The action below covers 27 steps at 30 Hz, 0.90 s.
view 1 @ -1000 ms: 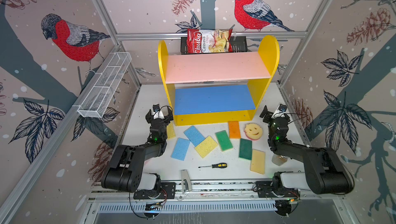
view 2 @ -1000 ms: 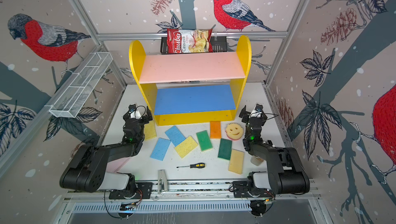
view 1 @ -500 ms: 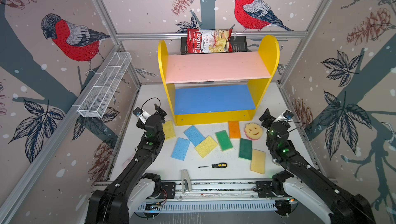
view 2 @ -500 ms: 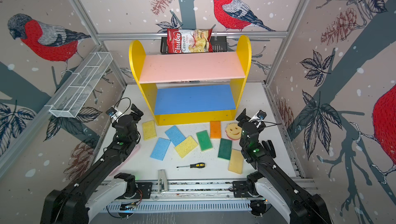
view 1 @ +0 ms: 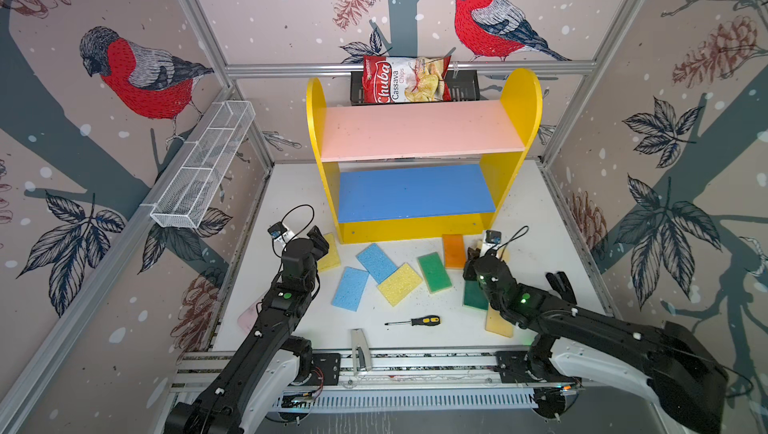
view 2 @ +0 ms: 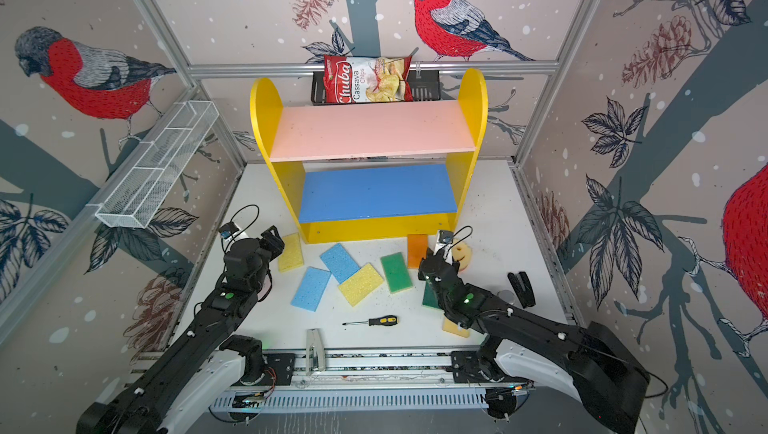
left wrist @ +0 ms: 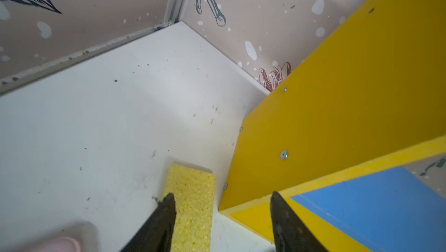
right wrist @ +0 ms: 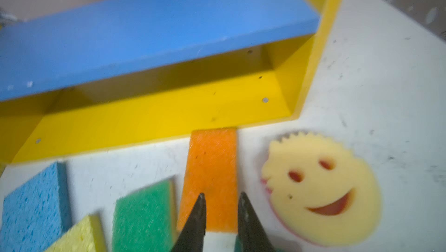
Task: Place and organize the cleaning sponges onto the shelf
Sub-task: 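Move both grippers forward from rest toward the sponges in front of the shelf, then position the right gripper over the green sponge while the left gripper hovers near the shelf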
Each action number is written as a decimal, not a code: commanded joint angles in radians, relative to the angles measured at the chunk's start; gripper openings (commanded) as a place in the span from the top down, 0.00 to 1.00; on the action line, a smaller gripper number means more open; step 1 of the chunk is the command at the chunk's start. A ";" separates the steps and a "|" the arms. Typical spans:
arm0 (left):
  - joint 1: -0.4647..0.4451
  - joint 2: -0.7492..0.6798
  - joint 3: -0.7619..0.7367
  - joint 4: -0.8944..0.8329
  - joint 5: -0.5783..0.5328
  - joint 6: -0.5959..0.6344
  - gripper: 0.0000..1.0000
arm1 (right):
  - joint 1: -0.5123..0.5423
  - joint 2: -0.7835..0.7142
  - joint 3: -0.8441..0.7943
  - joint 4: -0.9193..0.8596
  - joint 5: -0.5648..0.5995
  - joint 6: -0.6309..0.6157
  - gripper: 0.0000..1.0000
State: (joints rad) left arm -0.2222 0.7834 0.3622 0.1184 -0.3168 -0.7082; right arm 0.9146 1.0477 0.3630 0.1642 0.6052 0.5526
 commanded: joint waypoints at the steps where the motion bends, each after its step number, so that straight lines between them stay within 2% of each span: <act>1: -0.023 -0.001 -0.028 -0.028 0.098 -0.033 0.42 | 0.050 0.082 0.030 0.021 -0.070 0.050 0.72; 5: -0.114 0.003 -0.049 -0.049 0.068 -0.045 0.43 | 0.061 0.160 0.074 -0.033 -0.137 0.113 0.72; 8: -0.202 0.015 -0.064 -0.044 0.038 -0.077 0.43 | 0.048 0.174 0.083 -0.050 -0.176 0.127 0.67; 15: -0.378 0.058 -0.078 0.007 -0.086 -0.151 0.42 | -0.019 0.250 0.084 -0.056 -0.338 0.126 0.67; 19: -0.437 0.111 -0.060 0.057 -0.115 -0.159 0.41 | -0.021 0.278 0.076 -0.044 -0.364 0.120 0.64; 27: -0.494 0.257 -0.009 0.134 -0.113 -0.167 0.41 | -0.047 0.309 0.073 -0.024 -0.406 0.124 0.61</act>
State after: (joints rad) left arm -0.7048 1.0176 0.3367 0.1879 -0.4019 -0.8673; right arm 0.8700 1.3506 0.4381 0.1257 0.2279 0.6613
